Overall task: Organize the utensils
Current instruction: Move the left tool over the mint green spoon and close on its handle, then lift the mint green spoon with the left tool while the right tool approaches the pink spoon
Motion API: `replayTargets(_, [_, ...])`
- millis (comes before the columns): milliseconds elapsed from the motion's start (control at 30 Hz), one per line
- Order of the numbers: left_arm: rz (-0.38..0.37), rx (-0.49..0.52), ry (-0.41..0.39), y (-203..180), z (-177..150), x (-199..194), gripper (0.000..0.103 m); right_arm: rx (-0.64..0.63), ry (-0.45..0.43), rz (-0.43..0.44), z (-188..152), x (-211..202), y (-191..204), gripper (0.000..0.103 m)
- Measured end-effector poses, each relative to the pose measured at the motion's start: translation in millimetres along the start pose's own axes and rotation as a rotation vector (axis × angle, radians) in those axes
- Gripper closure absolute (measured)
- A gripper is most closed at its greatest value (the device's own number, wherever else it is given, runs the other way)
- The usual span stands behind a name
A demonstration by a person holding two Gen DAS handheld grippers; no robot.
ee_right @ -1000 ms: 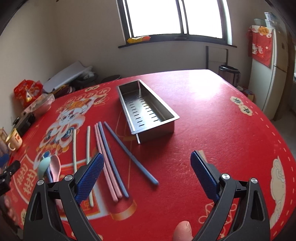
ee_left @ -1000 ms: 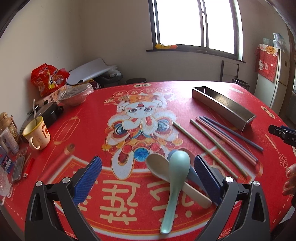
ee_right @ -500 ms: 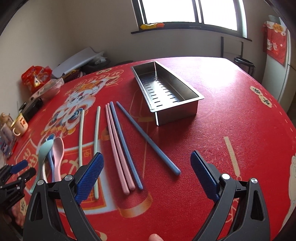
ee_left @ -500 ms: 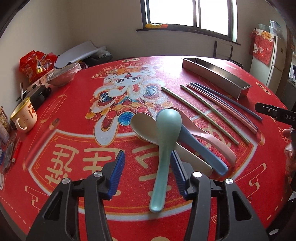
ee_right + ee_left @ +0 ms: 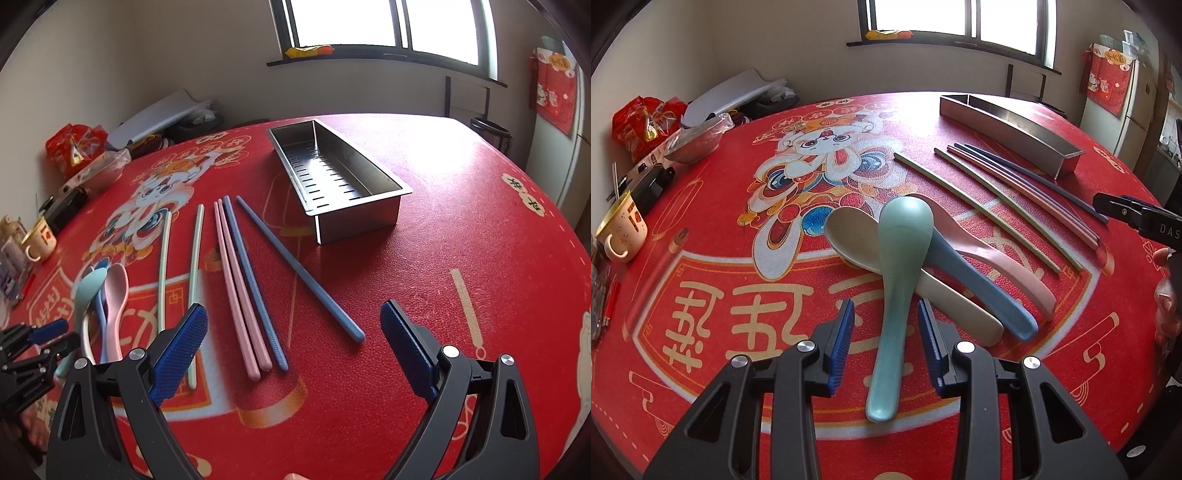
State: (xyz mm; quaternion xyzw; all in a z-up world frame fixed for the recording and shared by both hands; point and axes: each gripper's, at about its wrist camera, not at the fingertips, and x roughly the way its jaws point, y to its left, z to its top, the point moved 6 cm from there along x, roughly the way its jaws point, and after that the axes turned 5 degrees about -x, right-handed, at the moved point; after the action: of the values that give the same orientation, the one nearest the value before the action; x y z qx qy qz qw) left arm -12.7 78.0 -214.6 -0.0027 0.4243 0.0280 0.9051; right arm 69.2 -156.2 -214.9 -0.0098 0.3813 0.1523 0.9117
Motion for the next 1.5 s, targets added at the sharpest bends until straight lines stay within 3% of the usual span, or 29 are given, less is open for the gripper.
replayTargets(133, [0.028, 0.032, 0.026, -3, -2, 4, 0.079, -0.013, 0.0, 0.012, -1, -1, 3, 0.012])
replayTargets(467, [0.095, 0.116, 0.045, -11, 2, 10, 0.08, 0.03, 0.015, 0.046, -3, 1, -3, 0.012])
replayTargets(567, [0.103, 0.135, 0.046, -13, 3, 12, 0.08, 0.042, 0.021, 0.053, -4, 2, -6, 0.012])
replayTargets(700, [0.087, 0.15, 0.054, -14, 5, 14, 0.088, 0.049, 0.029, 0.059, -4, 4, -6, 0.012])
replayTargets(1133, [-0.095, -0.141, 0.086, 26, 4, 10, 0.088, 0.054, 0.044, 0.066, -5, 8, -5, 0.012])
replayTargets(1367, [-0.06, -0.148, 0.081, 38, 4, 12, 0.088, 0.066, 0.05, 0.067, -6, 9, -6, 0.012])
replayTargets(1500, [-0.085, -0.155, 0.046, 35, 9, 6, 0.089, 0.068, 0.051, 0.066, -6, 10, -6, 0.012])
